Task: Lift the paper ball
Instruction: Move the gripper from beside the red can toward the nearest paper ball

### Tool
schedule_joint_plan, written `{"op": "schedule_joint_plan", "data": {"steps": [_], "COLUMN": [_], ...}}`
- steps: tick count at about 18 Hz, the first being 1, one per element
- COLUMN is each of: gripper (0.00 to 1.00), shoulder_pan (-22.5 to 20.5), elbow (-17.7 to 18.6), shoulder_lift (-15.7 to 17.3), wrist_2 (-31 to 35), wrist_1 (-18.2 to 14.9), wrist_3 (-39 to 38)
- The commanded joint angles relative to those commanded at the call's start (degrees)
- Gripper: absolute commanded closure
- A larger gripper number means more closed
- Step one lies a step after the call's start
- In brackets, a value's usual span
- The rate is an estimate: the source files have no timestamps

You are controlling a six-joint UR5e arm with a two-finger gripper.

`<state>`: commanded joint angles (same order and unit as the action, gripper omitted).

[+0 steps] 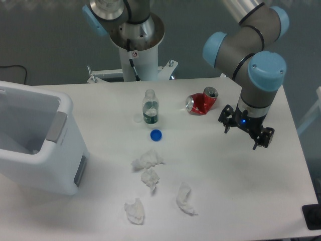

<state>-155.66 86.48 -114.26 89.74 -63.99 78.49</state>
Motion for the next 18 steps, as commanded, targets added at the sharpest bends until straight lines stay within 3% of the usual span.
{"op": "schedule_joint_plan", "data": {"steps": [8, 14, 18], "gripper": [0.00, 0.00, 0.00], "shoulder_pan": [1.14, 3.16, 6.23], "elbow": [-0.53, 1.93, 1.93], "shoulder_lift": [-0.17, -0.17, -3.24], "wrist_2": [-1.93, -5.62, -10.36], "wrist_1": [0.79, 5.70, 8.70], "wrist_3": [-4.65, -10.37, -10.81]}}
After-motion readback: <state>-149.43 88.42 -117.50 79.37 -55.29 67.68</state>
